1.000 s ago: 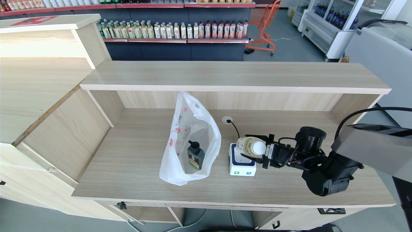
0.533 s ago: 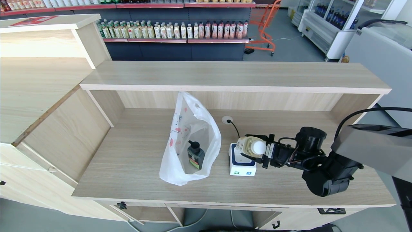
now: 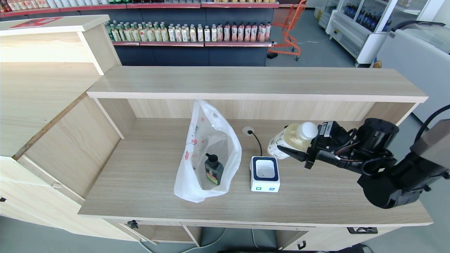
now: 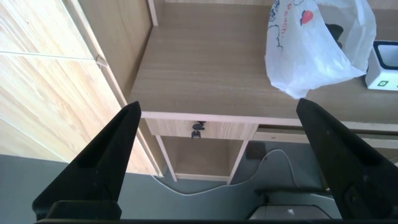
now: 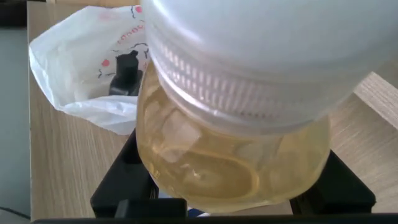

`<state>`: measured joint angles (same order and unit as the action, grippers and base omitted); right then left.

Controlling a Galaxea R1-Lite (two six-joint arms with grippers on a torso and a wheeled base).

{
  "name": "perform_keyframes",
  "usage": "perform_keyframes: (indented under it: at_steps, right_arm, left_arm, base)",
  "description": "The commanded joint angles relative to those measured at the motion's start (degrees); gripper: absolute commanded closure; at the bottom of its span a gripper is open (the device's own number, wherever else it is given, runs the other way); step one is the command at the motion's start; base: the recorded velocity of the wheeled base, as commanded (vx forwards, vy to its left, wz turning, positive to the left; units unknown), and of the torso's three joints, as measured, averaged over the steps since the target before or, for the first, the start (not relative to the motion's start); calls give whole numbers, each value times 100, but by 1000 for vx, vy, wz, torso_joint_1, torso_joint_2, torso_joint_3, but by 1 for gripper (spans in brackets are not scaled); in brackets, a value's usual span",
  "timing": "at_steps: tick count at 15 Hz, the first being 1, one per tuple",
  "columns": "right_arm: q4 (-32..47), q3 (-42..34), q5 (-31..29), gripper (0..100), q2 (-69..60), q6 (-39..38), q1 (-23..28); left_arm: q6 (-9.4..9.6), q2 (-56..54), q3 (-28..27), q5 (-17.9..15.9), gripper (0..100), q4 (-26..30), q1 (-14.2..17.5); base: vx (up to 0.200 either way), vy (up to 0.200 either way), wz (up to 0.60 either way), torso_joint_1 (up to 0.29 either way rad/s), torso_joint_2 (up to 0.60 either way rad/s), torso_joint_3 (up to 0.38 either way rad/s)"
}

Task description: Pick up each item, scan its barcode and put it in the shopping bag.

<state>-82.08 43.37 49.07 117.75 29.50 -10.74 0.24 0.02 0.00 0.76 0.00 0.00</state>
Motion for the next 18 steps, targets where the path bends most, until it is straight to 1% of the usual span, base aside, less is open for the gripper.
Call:
perform_keyframes:
  at_steps: [1,2,3,5,6,7,8,10,17,18]
  right_arm:
    - [43,-778,-336,100,-1430,-1166,11]
    - [140,-875,-697,100,-1755,-1816,-33]
    - [359,-883,-873,100,-1975,-2256,-69]
    - [1265,-857,-1127,100,-2450,-2713,-69]
    - [1845,-848,-1250,100,-2792,-3091,-77]
    - [2240,-787,-1268,100,-3047,-3310,-77]
    - [2477,-760,-1268,100,-3206,-3337,-77]
    - [2662,-804,-1286,100,-3320,-3346,-60]
    - [2899,-962,-1453,100,-3557,-3451,-25]
    - [2899,-962,-1453,100,-3557,-3451,2]
  left_arm:
    - [-7,-2,0,4,0,0,0]
    - [-7,-2,0,4,0,0,-9]
    - [2,-2,0,4,0,0,0]
    - [-7,-2,0,4,0,0,0]
    - [2,-2,0,4,0,0,-9]
    - [2,-2,0,4,0,0,0]
    - [2,-2,0,4,0,0,-9]
    - [2,-2,0,4,0,0,-9]
    - [11,-2,0,-5,0,0,0]
    - [-7,-2,0,4,0,0,-9]
  base:
    - [0,0,0,0,0,0]
    - [0,0,0,0,0,0]
    - [0,0,0,0,0,0]
    - [0,0,0,0,0,0]
    - [0,0,0,0,0,0]
    - [0,0,0,0,0,0]
    - [0,0,0,0,0,0]
    - [0,0,0,0,0,0]
    - [0,0,0,0,0,0]
    - [0,200,0,2,2,2]
